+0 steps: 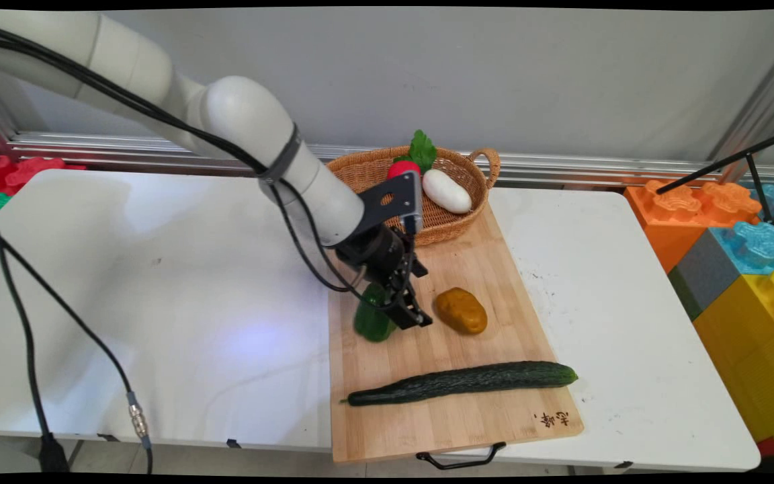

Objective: Pick up the potato from the cutting board

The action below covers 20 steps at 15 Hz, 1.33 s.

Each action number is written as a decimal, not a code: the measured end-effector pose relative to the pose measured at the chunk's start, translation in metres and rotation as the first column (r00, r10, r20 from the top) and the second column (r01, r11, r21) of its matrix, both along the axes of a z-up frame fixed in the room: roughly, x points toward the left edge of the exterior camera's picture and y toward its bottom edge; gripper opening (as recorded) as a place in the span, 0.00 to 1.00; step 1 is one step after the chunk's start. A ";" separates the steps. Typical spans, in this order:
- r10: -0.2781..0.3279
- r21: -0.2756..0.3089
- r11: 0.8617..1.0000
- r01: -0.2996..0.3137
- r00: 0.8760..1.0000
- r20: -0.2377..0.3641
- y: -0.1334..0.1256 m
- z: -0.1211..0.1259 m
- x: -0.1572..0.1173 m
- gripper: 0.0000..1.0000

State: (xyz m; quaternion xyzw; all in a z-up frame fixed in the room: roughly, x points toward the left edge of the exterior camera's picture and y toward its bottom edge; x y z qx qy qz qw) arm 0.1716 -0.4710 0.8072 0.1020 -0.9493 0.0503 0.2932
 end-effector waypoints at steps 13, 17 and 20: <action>-0.136 -0.040 0.990 0.135 0.991 -0.012 -0.040 -0.051 -0.041 1.00; -0.156 -0.049 0.987 0.155 0.988 -0.017 -0.047 -0.059 -0.046 1.00; -0.176 -0.048 0.984 0.174 0.984 -0.024 -0.051 -0.063 -0.051 0.00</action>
